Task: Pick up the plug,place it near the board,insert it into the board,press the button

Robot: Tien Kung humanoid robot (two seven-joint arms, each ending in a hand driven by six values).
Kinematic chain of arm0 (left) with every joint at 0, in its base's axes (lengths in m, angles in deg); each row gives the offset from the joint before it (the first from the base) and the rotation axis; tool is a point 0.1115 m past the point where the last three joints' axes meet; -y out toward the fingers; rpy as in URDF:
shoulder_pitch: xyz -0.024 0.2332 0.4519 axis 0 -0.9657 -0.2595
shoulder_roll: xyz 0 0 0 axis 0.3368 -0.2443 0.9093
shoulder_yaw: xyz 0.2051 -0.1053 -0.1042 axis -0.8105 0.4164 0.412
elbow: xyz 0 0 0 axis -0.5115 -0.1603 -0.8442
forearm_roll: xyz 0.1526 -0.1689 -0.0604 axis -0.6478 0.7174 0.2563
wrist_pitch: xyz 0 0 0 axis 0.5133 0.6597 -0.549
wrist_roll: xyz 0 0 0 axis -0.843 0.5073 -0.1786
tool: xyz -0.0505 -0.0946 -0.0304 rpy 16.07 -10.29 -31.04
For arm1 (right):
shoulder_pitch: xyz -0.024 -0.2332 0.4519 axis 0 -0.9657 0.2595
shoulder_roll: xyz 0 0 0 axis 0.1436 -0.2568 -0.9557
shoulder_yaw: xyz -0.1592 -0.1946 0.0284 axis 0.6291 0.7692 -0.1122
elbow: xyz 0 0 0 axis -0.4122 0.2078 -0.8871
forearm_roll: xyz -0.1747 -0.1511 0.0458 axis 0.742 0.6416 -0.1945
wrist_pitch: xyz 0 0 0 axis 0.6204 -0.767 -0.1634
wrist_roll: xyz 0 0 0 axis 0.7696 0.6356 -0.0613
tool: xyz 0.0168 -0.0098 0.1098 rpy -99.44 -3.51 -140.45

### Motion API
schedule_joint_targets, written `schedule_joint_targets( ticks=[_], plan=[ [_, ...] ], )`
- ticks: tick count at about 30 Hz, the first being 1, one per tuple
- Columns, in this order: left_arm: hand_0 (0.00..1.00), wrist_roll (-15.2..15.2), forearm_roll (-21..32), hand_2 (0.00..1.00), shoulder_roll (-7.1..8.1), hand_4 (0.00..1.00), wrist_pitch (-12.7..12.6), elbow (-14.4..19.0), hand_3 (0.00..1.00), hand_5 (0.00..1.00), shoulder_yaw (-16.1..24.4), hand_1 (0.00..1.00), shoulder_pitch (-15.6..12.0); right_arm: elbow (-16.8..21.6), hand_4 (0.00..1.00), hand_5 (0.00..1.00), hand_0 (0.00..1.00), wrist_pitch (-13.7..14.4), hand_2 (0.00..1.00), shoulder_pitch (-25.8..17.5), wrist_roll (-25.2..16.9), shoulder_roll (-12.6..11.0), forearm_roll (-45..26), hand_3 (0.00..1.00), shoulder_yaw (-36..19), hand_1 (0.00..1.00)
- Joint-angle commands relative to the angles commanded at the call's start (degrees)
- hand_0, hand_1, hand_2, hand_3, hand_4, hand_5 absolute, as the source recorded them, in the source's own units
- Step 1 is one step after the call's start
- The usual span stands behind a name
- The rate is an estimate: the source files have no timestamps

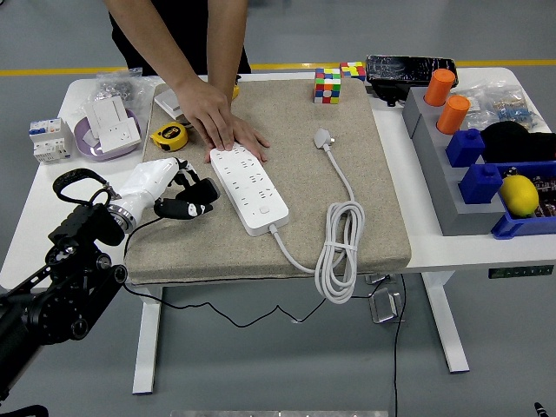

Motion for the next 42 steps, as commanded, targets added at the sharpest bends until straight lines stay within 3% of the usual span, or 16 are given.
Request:
schedule_joint_targets(
  ticks=[10,16,17,22,23,28,29,42],
  plan=[
    [0.468,0.07,-1.1,0.472,-0.23,0.459,-0.22,-3.13,0.53,0.002,2.32,0.563,-0.27,-0.04,0.998,0.998,0.938,0.02,0.781,0.0,0.02,0.03,-0.08,0.795,-0.14,0.839],
    [0.47,0.13,-1.01,0.474,-0.04,0.465,0.26,-3.18,0.535,0.002,3.98,0.568,-1.23,-0.05,0.998,0.998,0.938,0.04,0.781,0.08,-0.03,0.04,-0.11,0.795,-0.36,0.839],
    [0.502,0.11,-1.1,0.619,-0.07,0.587,0.36,-3.25,0.611,0.168,4.13,0.659,-1.25,-0.04,0.998,0.998,0.939,0.03,0.782,0.07,-0.03,0.05,-0.11,0.795,-0.37,0.839],
    [0.502,-0.54,-2.21,0.619,-0.16,0.587,1.8,-4.02,0.611,0.168,5.04,0.659,-1.09,0.01,0.998,0.998,0.939,0.03,0.782,0.17,-0.07,0.07,-0.02,0.795,-0.48,0.839],
    [0.795,-0.7,-2.48,0.933,-0.14,0.753,1.92,-4.14,0.953,0.22,5.22,0.891,-1.07,0.01,0.998,0.998,0.938,0.03,0.781,0.17,-0.07,0.07,-0.01,0.795,-0.49,0.839],
    [0.795,-1.23,-3.56,0.933,-0.02,0.753,1.78,-4.46,0.953,0.22,5.66,0.891,-1.0,-0.06,0.998,0.998,0.938,0.01,0.781,-0.11,-0.05,0.05,-0.2,0.795,-0.18,0.839],
    [0.936,-1.27,-3.74,0.998,-0.02,0.799,1.66,-4.55,0.998,0.242,5.72,0.998,-0.97,-0.07,0.998,0.998,0.938,0.01,0.781,-0.14,-0.04,0.04,-0.22,0.795,-0.13,0.839],
    [0.98,-1.49,-5.14,0.998,0.25,0.828,0.06,-4.76,0.998,0.273,6.68,0.998,-0.91,0.01,0.998,0.998,0.938,0.0,0.78,-0.29,-0.06,-0.03,-0.2,0.795,-0.11,0.839]
  ],
)
